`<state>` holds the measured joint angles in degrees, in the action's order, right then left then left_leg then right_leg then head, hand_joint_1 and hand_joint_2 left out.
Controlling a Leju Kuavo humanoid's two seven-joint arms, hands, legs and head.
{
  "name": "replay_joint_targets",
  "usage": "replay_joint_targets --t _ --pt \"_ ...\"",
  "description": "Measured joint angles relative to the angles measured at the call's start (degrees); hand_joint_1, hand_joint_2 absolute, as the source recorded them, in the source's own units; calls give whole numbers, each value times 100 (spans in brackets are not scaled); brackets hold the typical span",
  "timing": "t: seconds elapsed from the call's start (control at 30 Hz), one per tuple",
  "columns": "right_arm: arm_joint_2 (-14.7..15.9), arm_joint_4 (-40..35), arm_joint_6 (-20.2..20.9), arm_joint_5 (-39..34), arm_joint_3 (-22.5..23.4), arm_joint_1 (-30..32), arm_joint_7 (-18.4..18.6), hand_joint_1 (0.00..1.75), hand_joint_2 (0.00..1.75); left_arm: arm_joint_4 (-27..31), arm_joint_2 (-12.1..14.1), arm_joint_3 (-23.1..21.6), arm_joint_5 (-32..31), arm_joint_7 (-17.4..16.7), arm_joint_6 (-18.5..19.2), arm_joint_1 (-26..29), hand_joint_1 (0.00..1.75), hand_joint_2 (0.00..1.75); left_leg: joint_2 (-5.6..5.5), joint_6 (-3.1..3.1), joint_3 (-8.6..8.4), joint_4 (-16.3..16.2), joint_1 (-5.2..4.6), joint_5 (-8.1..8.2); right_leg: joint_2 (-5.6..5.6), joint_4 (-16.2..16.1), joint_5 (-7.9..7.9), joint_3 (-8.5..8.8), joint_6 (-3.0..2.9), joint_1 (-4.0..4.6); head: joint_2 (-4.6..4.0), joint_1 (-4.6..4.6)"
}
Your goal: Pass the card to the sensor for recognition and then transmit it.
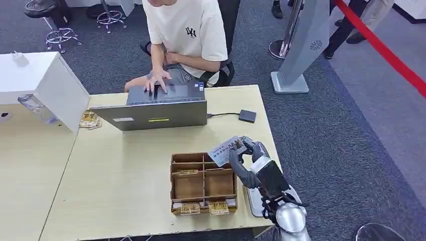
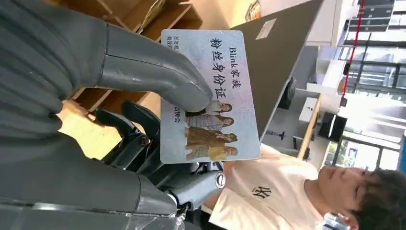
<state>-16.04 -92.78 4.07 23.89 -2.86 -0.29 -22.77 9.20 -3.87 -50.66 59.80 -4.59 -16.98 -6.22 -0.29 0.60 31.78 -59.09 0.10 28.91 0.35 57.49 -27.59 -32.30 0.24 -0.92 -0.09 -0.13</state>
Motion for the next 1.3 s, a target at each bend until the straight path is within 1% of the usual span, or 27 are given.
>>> replay_joint_targets --t 0.37,0.5,0.6,0.87,1.17,1.3 --pt "-4 50 608 -586 603 100 74 175 175 0 48 0 221 68 -7 1 0 0 0 0 1 0 0 1 0 0 0 0 0 0 0 2" --pt "43 262 806 -904 947 89 35 175 175 0 68 0 284 96 -6 2 0 0 -1 1 1 0 0 1 -1 0 0 0 0 0 0 0" --pt "188 503 970 -1071 1290 1 -37 175 175 0 87 0 302 114 -2 4 0 0 -1 1 1 0 -1 0 -1 -1 0 1 0 -1 0 0" --pt "564 1199 1302 -1296 1877 -264 -155 175 175 0 120 0 363 170 18 5 0 0 0 1 0 -1 -1 1 -1 -1 0 1 0 -1 0 0" --pt "822 1799 1423 -1241 2137 -467 -306 175 175 0 142 -2 409 170 50 3 0 0 -1 1 0 -1 -1 1 -1 -1 0 1 0 0 0 0" --pt "979 2039 1727 -1246 2183 -534 -457 175 175 0 144 -33 463 175 50 4 0 0 -1 1 0 -1 -1 1 -1 -1 0 1 1 -1 0 0"
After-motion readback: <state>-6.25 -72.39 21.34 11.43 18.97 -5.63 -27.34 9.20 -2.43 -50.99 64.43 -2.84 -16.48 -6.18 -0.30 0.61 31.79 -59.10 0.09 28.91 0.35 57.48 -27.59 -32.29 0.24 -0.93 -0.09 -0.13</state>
